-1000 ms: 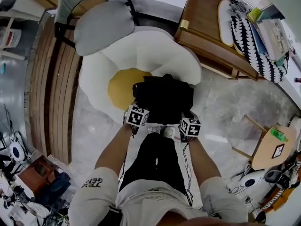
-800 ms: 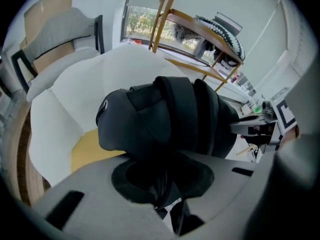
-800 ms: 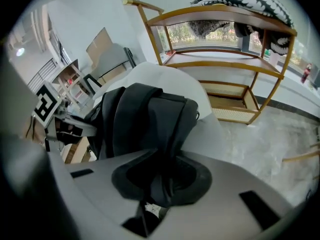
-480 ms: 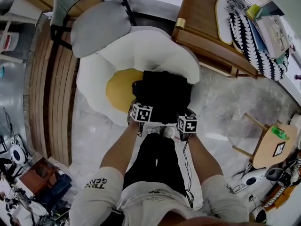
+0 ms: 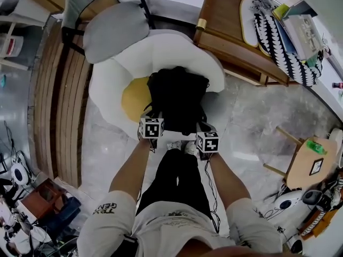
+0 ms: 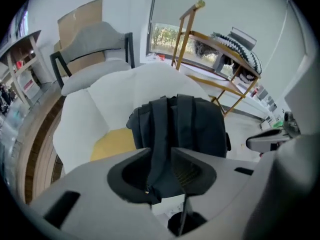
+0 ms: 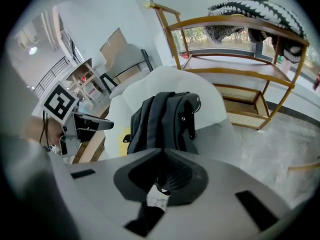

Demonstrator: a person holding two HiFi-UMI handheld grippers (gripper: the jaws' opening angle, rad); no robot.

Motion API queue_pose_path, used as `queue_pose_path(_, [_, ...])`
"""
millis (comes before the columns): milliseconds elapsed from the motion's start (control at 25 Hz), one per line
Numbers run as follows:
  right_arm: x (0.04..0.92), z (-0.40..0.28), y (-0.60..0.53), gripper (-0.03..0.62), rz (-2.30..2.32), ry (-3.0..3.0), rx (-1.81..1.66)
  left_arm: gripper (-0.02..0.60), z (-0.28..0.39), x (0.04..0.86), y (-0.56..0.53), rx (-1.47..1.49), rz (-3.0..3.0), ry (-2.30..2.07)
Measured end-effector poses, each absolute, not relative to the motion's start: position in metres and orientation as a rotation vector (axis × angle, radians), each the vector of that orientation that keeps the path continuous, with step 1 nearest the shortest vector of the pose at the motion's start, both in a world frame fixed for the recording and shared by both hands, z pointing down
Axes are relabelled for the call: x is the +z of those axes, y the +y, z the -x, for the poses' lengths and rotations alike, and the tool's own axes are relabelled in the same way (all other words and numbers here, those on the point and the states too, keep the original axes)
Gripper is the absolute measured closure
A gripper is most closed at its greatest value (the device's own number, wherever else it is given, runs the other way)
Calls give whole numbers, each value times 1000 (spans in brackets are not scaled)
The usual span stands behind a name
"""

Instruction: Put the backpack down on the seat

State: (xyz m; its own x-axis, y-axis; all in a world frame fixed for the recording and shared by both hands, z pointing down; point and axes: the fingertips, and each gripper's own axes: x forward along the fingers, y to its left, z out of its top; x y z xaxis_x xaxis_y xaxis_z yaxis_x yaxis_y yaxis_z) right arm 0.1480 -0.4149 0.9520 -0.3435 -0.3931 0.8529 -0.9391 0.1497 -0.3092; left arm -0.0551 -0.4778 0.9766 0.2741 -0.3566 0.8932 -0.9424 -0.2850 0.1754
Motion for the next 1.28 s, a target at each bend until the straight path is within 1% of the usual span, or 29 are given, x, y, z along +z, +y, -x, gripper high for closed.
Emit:
queue_pose_path(80, [936,-146,-414,562,-1271,-1844,1138,510,50,959,-475,936,-1794,-1202])
queue_pose_path(160, [918,-145,-417,565,-1282,-1865,1105,540,43,939,-474,899,-1809,-1202])
queue_pose_path(240, [897,-146,-421,566,-1306,-1884,1065,556,35,912,-473,875,-1840,-1185])
queue_pose_path(480, [821,-146,-439,568,-1371,-1972,923,560,10,831,-478,817,-2019,-1159])
queue_pose_path(720, [705,-145,-466,568,-1509,-2125,760,560,-1,733,-489,771,-2151,-1219])
queue_pose_path(880, [625,-162,-477,568,-1673,-2209,692,560,-11,660,-490,669,-2217,-1279])
queue_pose_path(1120, [517,-164,-483,568,-1777,-2413,638,560,-3,563,-493,564,-2264,-1415])
queue_pose_path(1280, [451,-161,-483,568,-1786,-2510,462,560,-2,497,-497,451,-2311,-1490])
